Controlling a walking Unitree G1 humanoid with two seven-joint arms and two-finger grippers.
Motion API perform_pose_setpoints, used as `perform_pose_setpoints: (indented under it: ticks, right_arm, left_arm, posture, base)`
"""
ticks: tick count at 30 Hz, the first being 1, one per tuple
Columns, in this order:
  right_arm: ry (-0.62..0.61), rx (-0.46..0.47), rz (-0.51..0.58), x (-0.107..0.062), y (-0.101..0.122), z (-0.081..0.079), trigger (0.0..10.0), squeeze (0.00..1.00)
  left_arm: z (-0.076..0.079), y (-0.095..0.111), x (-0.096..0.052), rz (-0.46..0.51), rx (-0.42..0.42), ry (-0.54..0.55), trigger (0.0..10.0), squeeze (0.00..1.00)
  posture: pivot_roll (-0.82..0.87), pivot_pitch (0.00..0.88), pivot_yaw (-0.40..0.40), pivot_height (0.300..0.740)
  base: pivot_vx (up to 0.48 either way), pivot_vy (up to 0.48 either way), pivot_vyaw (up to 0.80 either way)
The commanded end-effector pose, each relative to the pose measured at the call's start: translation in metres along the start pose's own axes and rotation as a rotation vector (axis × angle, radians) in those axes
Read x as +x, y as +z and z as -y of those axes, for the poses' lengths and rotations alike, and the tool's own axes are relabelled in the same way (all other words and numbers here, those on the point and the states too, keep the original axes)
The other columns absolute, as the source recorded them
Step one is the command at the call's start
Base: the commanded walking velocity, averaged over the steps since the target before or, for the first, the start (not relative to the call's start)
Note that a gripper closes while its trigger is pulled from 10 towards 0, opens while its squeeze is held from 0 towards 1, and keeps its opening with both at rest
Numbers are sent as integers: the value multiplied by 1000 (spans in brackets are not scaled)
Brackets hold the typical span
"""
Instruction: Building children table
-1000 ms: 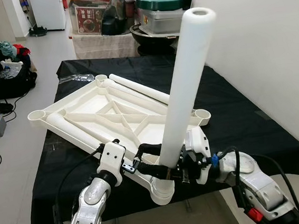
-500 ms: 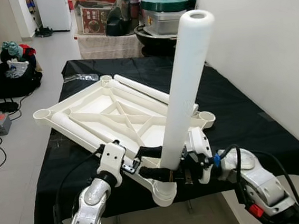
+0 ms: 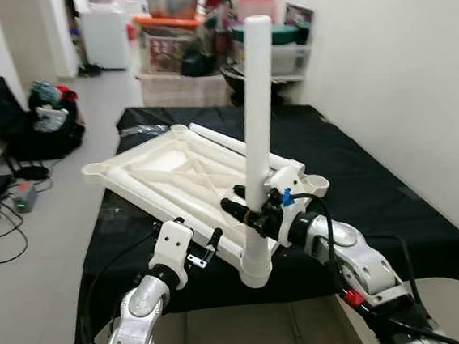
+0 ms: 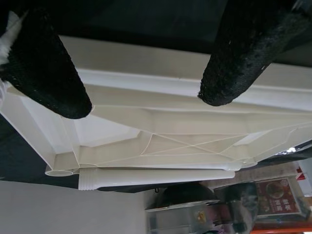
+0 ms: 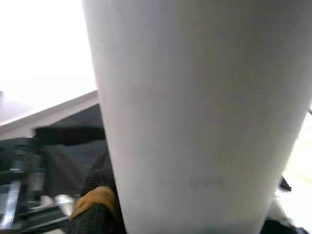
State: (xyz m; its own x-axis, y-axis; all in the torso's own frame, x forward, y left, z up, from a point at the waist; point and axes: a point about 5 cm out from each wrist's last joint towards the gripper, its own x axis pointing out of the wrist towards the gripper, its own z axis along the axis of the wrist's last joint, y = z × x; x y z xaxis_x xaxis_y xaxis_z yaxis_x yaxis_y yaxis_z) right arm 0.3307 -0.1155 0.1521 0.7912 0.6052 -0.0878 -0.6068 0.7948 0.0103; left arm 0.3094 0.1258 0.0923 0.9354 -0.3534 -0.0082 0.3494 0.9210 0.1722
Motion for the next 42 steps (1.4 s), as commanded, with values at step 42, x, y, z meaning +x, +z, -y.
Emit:
perform_pose_setpoints:
  ticks: [42]
  right_arm:
    - [-615,222,-119,-20,-73,31,10000,0]
  left_arm:
    - [1,-6,0,-33,17,-12,10000,0]
  posture:
    - [37,0,-111,740]
  base:
    - [0,0,0]
